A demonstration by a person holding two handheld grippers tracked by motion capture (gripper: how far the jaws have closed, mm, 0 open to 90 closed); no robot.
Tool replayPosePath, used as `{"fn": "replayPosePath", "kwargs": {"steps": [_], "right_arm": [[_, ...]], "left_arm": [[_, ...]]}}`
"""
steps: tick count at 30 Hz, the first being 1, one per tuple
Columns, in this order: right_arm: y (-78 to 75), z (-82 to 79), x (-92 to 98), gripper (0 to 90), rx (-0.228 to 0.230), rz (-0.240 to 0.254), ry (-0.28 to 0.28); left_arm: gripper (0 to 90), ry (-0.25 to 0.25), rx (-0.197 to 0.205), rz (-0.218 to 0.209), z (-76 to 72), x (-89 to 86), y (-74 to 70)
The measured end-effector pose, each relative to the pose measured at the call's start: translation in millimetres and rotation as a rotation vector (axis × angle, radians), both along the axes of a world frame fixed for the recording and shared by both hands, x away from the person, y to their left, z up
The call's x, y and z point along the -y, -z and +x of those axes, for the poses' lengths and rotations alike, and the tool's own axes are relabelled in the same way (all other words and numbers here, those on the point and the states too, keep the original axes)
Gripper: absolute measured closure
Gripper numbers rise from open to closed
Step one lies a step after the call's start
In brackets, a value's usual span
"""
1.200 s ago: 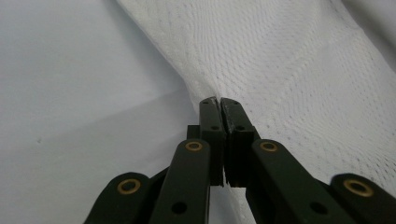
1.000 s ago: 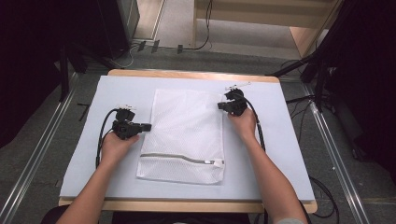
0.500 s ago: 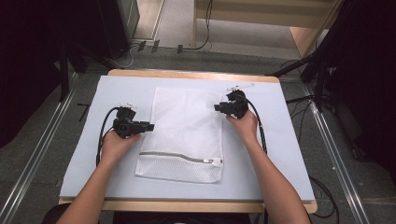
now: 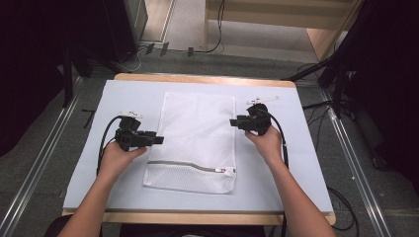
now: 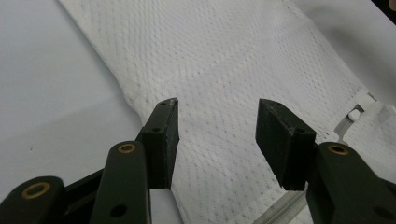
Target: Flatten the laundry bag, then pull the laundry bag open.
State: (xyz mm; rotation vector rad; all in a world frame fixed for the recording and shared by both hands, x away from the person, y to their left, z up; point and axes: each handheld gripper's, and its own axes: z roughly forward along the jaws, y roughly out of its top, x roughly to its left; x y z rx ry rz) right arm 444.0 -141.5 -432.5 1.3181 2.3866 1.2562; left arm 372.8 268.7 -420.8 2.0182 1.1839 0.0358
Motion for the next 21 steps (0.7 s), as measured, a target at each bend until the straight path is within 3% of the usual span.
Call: {"fn": "replayPosePath", "kwargs": {"steps": [6,21], "right_arm": [[-1.6,-25.1,-6.2,58.9,0.016,-0.023,-0.053],[3.0,-62.2,-9.2,59.1,0.014,-0.024,-0.118]], "left_arm": [[46.8,0.010,0.007,-0.010,-2.1,1.9,-4.0],[40.9,0.071,0.015,-0.006,-8.6,19.2,-13.3]]}}
